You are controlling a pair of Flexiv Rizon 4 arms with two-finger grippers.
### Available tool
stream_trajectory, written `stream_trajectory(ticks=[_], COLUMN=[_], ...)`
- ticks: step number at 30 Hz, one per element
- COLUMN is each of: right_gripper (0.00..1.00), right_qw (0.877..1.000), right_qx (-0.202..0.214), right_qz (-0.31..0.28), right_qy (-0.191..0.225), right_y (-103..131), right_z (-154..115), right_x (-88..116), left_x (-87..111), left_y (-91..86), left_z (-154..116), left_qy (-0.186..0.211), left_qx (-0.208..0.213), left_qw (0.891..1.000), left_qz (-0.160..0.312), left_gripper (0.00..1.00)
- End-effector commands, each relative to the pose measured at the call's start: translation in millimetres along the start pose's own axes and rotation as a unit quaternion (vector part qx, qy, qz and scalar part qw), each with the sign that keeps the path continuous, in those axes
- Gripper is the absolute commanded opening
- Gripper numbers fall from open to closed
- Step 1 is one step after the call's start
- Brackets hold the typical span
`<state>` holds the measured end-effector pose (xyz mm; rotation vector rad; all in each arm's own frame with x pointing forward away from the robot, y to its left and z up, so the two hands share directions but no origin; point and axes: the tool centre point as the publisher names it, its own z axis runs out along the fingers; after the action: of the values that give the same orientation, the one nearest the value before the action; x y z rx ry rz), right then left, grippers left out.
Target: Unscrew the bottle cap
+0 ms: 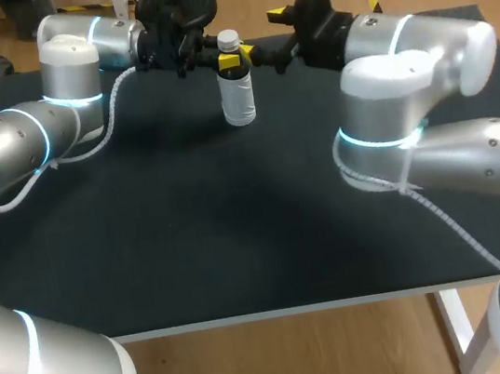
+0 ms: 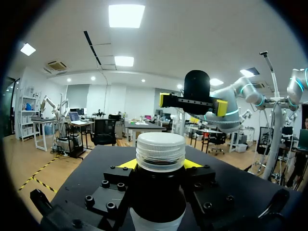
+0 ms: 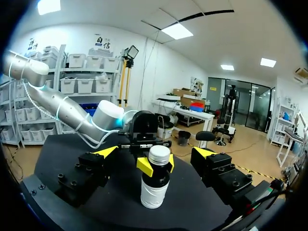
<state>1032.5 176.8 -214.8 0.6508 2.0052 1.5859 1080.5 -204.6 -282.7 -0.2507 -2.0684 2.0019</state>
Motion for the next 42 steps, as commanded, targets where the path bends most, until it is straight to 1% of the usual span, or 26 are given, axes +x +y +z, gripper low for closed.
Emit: stream_trajectory(ticks=[1,6,11,22,28,34,42], right_gripper=[1.0,1.0,1.0,1.0,1.0,1.0,1.0], right_qw=[0.999,0.999,0.999,0.999,0.999,0.999,0.998], right_qx=[-0.019,-0.025,-0.023,-0.035,-0.033,-0.031,-0.033], right_qz=[0.005,0.01,0.019,0.041,0.043,0.044,0.051], right_qy=[-0.029,-0.029,-0.019,-0.005,0.0,0.005,0.003], right_y=[-4,-5,-9,-9,-14,-16,-18], right_z=[13,19,29,45,54,60,67], right_x=[6,13,19,27,32,32,27], left_x=[-7.1,-7.1,-7.1,-7.1,-7.1,-7.1,-7.1], left_y=[3.0,3.0,3.0,3.0,3.0,3.0,3.0], left_z=[-2,-2,-2,-2,-2,-2,-2], left_qy=[0.113,0.113,0.113,0.113,0.113,0.113,0.113], left_qx=[0.002,0.002,0.002,0.002,0.002,0.002,0.002], left_qw=[0.994,0.994,0.994,0.994,0.994,0.994,0.994], left_qz=[0.0,0.0,0.0,0.0,0.0,0.0,0.0], left_gripper=[0.0,0.0,0.0,0.0,0.0,0.0,0.0])
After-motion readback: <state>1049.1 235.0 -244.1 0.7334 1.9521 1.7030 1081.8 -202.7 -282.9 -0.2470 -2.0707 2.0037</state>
